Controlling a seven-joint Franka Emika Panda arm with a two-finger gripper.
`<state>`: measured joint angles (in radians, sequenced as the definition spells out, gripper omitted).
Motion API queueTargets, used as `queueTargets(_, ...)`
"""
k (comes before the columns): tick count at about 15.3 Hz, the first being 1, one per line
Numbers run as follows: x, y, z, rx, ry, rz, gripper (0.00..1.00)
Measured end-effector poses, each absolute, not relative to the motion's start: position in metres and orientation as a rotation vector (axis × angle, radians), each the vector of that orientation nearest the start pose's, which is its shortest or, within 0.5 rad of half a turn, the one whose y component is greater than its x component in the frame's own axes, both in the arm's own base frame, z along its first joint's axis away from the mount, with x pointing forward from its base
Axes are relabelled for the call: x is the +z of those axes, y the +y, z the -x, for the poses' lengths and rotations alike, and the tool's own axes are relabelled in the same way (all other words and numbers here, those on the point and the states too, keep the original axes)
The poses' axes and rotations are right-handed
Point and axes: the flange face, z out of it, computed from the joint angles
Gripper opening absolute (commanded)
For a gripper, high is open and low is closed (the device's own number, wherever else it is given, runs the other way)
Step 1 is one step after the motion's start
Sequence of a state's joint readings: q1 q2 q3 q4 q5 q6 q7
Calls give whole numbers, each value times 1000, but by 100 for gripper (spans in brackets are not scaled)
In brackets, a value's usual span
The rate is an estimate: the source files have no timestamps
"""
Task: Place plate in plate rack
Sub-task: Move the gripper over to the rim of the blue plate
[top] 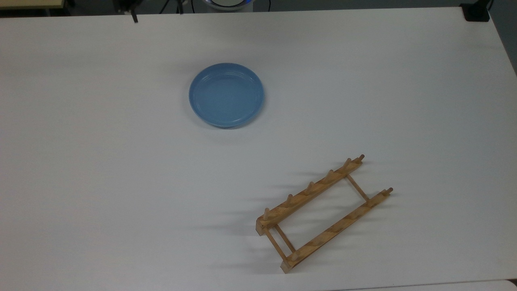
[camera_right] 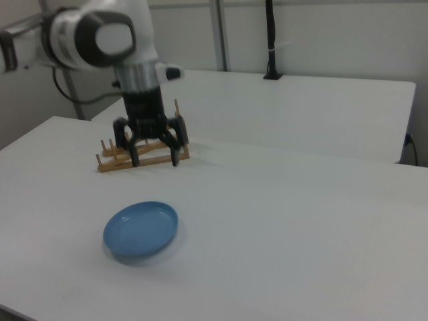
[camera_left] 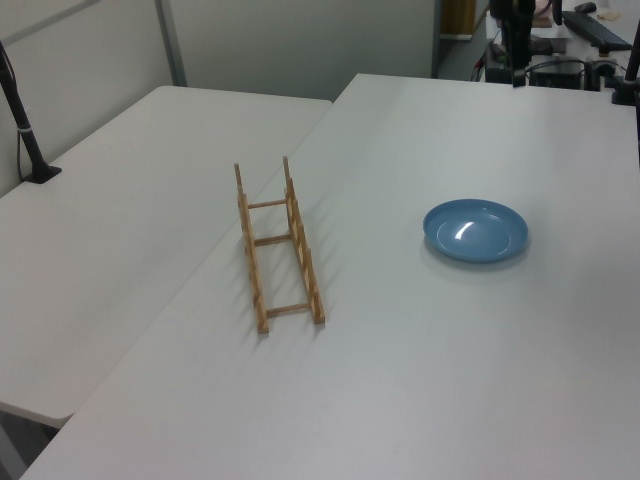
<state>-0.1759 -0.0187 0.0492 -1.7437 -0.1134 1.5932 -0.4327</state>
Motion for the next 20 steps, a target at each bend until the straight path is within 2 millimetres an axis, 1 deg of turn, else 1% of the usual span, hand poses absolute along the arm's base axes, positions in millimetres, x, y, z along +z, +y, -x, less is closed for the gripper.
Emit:
queueTargets(3, 494, -93, -540, 213, -508, 3169, 100)
queueTargets(6, 430, -101, -538, 114, -513, 3182, 100)
queueTargets(7, 415, -105, -536, 101, -504, 3180, 100)
queueTargets(8, 401, -107, -534, 98, -487, 3172, 97)
queueTargets(10, 384, -108, -536, 94, -458, 3151, 92)
queueTargets(11, 379, -108, -537, 92, -447, 3144, 90)
queueTargets(13, 369, -107, -539, 105, -407, 3130, 81)
queueTargets(15, 361, -103, -541, 117, -351, 3130, 77)
queueTargets(17, 351, -98, -545, 110, -270, 3131, 75)
queueTargets(20, 331, -86, -551, 123, -187, 3130, 74)
